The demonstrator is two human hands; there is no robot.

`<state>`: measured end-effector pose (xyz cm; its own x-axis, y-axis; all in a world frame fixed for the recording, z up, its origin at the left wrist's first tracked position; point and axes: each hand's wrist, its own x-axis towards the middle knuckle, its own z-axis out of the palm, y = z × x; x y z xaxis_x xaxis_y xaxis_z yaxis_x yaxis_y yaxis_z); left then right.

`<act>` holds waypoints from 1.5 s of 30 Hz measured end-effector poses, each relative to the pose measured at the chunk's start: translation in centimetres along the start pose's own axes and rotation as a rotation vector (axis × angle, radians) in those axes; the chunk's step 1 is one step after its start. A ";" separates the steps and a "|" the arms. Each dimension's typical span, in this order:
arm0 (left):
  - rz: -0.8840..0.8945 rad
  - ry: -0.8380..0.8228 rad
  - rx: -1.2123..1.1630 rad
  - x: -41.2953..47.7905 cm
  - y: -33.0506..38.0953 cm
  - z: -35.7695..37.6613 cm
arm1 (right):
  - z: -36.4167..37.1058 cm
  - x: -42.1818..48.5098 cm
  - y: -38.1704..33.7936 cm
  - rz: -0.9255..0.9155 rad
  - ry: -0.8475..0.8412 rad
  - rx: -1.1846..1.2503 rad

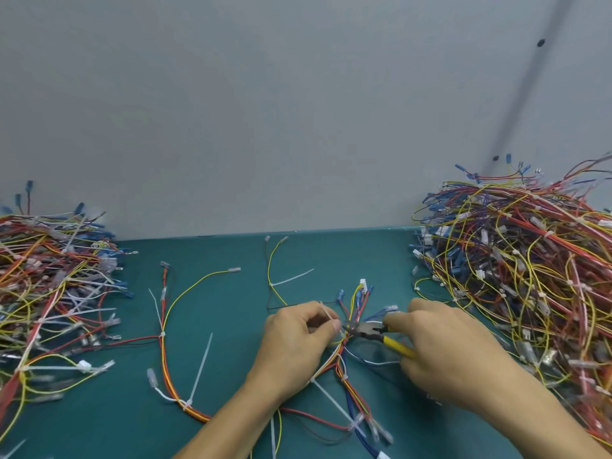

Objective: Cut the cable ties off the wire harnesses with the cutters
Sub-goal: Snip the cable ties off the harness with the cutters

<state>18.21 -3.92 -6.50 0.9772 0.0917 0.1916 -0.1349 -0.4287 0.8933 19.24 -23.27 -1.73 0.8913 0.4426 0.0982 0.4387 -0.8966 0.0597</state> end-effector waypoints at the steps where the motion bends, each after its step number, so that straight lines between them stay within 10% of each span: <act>1: 0.002 0.002 0.012 0.0 0.0 0.0 | 0.0 0.0 -0.2 -0.017 -0.005 -0.037; 45: -0.018 0.049 0.108 0.2 -0.2 0.5 | 0.7 -0.5 -2.4 0.055 -0.086 -0.053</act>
<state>18.51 -4.24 -6.87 0.9697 0.1432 0.1978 -0.0962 -0.5207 0.8483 17.84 -21.33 -2.65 0.9213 0.3885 0.0177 0.3845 -0.9167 0.1091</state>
